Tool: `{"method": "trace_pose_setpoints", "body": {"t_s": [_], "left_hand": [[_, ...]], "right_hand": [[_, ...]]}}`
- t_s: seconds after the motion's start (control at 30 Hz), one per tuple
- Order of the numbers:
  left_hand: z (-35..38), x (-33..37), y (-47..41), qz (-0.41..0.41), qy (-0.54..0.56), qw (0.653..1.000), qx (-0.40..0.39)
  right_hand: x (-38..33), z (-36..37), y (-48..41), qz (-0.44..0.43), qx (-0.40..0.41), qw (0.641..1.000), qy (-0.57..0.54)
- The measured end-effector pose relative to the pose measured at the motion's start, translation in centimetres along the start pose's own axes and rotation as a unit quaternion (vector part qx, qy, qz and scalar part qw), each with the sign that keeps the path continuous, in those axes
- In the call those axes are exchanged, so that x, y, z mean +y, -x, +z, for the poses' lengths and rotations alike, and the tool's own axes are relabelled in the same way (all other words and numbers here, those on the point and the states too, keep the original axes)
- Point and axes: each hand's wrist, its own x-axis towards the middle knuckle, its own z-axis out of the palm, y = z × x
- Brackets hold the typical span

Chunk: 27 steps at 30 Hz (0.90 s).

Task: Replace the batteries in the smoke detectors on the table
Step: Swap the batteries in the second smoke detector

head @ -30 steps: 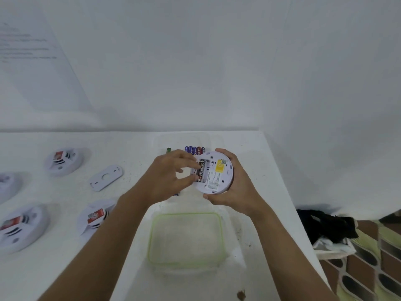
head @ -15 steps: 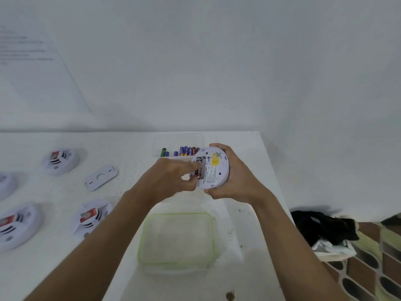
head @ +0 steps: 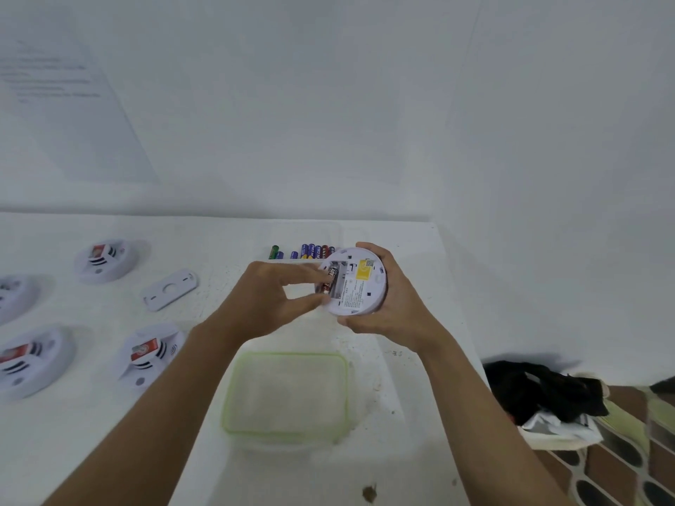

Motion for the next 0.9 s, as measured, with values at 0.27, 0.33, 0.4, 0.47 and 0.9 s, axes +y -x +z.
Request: {"method": "trace_pose_setpoints", "body": {"t_s": [0.27, 0.33, 0.4, 0.47, 0.9], "left_hand": [[1.2, 1.2, -0.5, -0.170, 0.121, 0.962, 0.177], [1.1, 0.9, -0.9, -0.209, 0.134, 0.945, 0.212], [1.0, 0.2, -1.1, -0.231, 0.084, 0.950, 0.191], [1.3, -0.5, -1.1, -0.240, 0.021, 0.963, 0.120], [2.7, -3.4, -2.7, -0.243, -0.220, 0.911, -0.249]], "right_hand": [[0.9, 0.8, 0.2, 0.008, 0.043, 0.999, 0.020], [1.1, 1.1, 0.2, 0.008, 0.060, 0.998, 0.021], [1.4, 1.3, 0.1, 0.006, 0.082, 0.997, 0.006], [1.6, 1.4, -0.1, 0.004, 0.104, 0.995, -0.009], [2.4, 3.1, -2.8, -0.004, 0.172, 0.985, 0.011]]}}
